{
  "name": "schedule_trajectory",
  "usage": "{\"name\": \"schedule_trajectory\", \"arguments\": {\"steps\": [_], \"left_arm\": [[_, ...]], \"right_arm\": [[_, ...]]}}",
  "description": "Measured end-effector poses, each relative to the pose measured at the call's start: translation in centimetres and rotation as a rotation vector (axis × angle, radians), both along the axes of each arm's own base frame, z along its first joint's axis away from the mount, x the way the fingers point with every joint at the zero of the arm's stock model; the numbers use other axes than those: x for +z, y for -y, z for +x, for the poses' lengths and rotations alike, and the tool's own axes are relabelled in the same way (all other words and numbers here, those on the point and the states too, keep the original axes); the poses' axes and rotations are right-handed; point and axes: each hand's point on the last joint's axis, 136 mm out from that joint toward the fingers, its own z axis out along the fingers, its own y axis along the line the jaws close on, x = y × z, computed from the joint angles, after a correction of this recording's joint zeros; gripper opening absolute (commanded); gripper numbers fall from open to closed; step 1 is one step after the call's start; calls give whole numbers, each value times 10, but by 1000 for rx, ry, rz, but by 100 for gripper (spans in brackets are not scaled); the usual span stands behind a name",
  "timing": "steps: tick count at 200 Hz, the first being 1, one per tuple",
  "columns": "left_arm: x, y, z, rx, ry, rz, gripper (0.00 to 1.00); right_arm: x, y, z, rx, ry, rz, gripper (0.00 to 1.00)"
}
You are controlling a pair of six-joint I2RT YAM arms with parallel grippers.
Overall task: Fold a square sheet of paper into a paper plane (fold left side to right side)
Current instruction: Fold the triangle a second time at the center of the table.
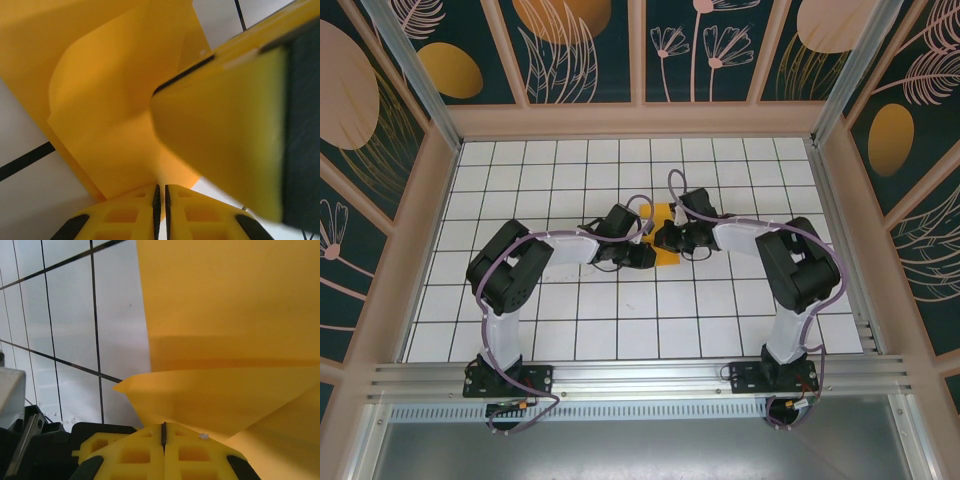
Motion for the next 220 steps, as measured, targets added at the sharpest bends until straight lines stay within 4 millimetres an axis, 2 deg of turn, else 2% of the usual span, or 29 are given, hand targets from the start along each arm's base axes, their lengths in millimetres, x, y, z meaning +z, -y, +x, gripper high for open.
{"name": "schedule_trajectory", "arguments": {"steps": [45,112,220], "left_arm": [[-1,-1,1,7,4,8,15],[-2,-2,2,15,19,6,13],[-2,-3,2,16,53,-23,13]], "right_arm": [[-24,4,0,-11,-29,-47,3],[-23,9,9,-13,-7,-58,4],[-23,51,49,-92,26,-60,4]]}}
